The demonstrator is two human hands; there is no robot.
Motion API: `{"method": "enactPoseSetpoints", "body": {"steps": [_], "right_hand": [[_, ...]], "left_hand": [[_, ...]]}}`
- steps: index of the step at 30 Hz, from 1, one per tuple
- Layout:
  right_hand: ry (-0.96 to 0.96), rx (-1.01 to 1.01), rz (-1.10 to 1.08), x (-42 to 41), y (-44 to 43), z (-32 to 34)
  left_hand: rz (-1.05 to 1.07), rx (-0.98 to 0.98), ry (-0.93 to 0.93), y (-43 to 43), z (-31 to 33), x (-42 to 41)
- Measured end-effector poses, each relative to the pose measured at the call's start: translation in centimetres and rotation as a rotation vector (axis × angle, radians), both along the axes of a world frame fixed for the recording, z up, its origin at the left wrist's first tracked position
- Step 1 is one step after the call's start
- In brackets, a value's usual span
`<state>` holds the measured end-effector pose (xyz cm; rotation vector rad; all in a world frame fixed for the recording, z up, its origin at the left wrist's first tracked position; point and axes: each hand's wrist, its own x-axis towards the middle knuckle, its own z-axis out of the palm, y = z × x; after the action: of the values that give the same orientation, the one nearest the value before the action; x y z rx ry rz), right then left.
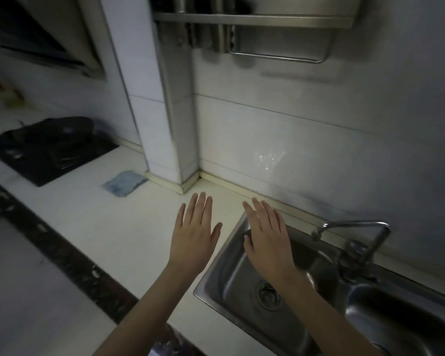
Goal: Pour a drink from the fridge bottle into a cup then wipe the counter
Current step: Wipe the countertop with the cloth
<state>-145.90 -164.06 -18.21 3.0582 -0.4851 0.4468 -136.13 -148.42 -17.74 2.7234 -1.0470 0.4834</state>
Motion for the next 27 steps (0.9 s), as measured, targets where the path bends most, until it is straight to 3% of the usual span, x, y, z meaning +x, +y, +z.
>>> {"method": "enactPoseSetpoints", "body": {"steps": [10, 20, 27], "right_hand": [[-0.105, 0.005, 0.110, 12.8, 11.3, 1.9], [-0.211, 0.005, 0.170, 28.0, 25.9, 4.1], [-0.193, 0.015, 0.213, 33.9, 31.9, 2.3]], "left_hand": [[0.125, -0.097, -0.017, 10.9, 1.3, 10.4], [0.195, -0.102, -0.059, 27.8, 3.7, 25.0], [0.205, -0.126, -0.025, 33.5, 2.2, 30.0]]}}
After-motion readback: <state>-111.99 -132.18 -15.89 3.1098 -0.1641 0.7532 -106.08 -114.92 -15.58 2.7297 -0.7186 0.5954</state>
